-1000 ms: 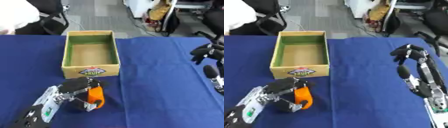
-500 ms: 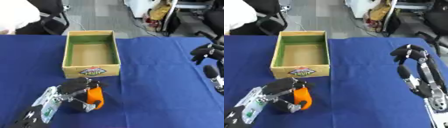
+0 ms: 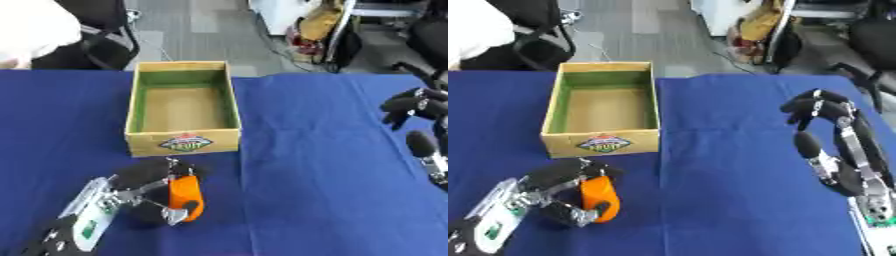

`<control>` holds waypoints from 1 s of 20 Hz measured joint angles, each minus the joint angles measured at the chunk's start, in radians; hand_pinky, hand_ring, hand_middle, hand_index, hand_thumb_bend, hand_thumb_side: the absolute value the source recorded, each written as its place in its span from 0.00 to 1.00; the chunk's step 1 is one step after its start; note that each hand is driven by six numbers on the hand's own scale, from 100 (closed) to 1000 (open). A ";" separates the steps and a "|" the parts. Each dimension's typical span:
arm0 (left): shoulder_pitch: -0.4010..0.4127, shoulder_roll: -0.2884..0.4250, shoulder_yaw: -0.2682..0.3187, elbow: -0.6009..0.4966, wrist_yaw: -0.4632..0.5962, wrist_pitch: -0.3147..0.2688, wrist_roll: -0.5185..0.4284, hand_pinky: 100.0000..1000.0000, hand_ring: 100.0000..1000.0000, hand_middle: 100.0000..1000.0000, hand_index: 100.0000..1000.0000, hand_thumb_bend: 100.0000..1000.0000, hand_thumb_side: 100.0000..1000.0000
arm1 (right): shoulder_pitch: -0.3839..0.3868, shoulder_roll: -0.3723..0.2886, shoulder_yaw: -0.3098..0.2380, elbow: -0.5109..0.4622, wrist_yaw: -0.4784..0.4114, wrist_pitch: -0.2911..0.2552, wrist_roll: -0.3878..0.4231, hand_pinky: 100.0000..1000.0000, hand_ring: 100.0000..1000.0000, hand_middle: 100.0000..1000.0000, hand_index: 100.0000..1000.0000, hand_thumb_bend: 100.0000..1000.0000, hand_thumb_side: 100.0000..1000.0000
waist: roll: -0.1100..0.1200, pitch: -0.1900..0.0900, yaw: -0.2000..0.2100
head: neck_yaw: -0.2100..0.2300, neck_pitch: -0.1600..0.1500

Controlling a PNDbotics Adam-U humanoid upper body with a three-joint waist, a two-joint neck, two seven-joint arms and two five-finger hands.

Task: Pick up objects on the table and place them in the box.

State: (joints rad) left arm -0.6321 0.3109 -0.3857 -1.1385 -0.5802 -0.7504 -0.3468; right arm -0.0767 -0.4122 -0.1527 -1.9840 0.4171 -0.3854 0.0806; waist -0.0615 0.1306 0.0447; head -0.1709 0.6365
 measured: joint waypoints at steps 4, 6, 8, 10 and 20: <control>0.004 0.067 -0.018 -0.111 0.116 0.094 -0.096 0.00 0.00 0.00 0.10 0.03 0.50 | 0.008 0.000 -0.001 0.000 0.000 0.000 -0.001 0.31 0.44 0.55 0.64 0.42 1.00 | 0.004 0.000 0.001 | -0.007 0.005; 0.003 0.090 -0.022 -0.169 0.157 0.127 -0.130 0.00 0.00 0.00 0.09 0.05 0.49 | 0.008 -0.001 -0.001 0.000 0.002 0.000 -0.001 0.31 0.44 0.55 0.64 0.42 1.00 | 0.005 0.000 0.003 | -0.013 0.005; 0.002 0.107 -0.024 -0.222 0.186 0.151 -0.154 0.00 0.00 0.00 0.08 0.06 0.47 | 0.009 -0.001 -0.001 0.000 0.003 -0.001 -0.002 0.31 0.44 0.55 0.64 0.42 1.00 | 0.005 -0.001 0.005 | -0.014 0.005; 0.002 0.119 -0.024 -0.268 0.205 0.169 -0.172 0.00 0.00 0.00 0.08 0.06 0.47 | 0.009 -0.001 -0.001 0.000 0.004 -0.001 -0.002 0.31 0.44 0.55 0.64 0.42 1.00 | 0.005 -0.003 0.005 | -0.014 0.005; 0.002 0.141 -0.024 -0.405 0.273 0.217 -0.204 0.00 0.00 0.00 0.06 0.09 0.45 | 0.012 -0.001 -0.001 0.000 0.004 0.001 -0.004 0.31 0.44 0.55 0.64 0.42 1.00 | 0.005 -0.003 0.006 | -0.015 0.006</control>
State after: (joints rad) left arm -0.6303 0.4518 -0.4096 -1.5437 -0.3068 -0.5333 -0.5512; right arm -0.0647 -0.4131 -0.1536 -1.9840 0.4216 -0.3840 0.0764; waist -0.0565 0.1272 0.0506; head -0.1858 0.6420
